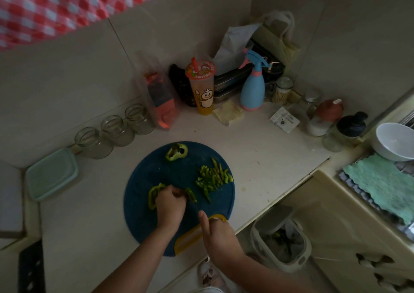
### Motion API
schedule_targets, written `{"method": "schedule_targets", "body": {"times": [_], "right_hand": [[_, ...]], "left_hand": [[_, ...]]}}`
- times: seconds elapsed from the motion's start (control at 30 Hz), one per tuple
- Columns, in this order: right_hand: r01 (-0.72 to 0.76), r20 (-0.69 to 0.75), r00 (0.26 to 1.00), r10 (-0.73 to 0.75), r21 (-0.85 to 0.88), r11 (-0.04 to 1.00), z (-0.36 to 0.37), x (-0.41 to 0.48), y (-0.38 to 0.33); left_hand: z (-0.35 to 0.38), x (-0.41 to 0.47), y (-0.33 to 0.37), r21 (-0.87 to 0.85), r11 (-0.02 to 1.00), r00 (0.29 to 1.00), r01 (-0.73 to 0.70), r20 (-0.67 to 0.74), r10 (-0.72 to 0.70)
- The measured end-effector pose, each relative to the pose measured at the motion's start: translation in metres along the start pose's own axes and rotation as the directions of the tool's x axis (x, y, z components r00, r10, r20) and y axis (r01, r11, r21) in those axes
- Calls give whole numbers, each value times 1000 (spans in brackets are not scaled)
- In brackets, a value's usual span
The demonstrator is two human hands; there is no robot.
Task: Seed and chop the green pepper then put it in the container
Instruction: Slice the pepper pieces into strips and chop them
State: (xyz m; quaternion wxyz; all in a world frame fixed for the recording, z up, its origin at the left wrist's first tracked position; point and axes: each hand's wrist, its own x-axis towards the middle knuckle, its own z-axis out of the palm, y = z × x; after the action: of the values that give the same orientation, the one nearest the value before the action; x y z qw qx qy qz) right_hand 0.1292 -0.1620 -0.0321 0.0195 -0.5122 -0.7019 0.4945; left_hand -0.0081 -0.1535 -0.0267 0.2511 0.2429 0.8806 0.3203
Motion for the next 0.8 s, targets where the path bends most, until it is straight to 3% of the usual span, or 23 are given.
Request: {"method": "schedule_targets", "body": {"times": [0.53, 0.8], "right_hand": [[50, 17, 999, -50, 2, 999, -5, 2, 1], [63, 23, 998, -61, -82, 995, -10, 6, 1]], "left_hand": [[-6, 7, 5, 8, 994, 990, 109, 91, -109], [-7, 6, 7, 4, 994, 986, 109, 128, -108]]}}
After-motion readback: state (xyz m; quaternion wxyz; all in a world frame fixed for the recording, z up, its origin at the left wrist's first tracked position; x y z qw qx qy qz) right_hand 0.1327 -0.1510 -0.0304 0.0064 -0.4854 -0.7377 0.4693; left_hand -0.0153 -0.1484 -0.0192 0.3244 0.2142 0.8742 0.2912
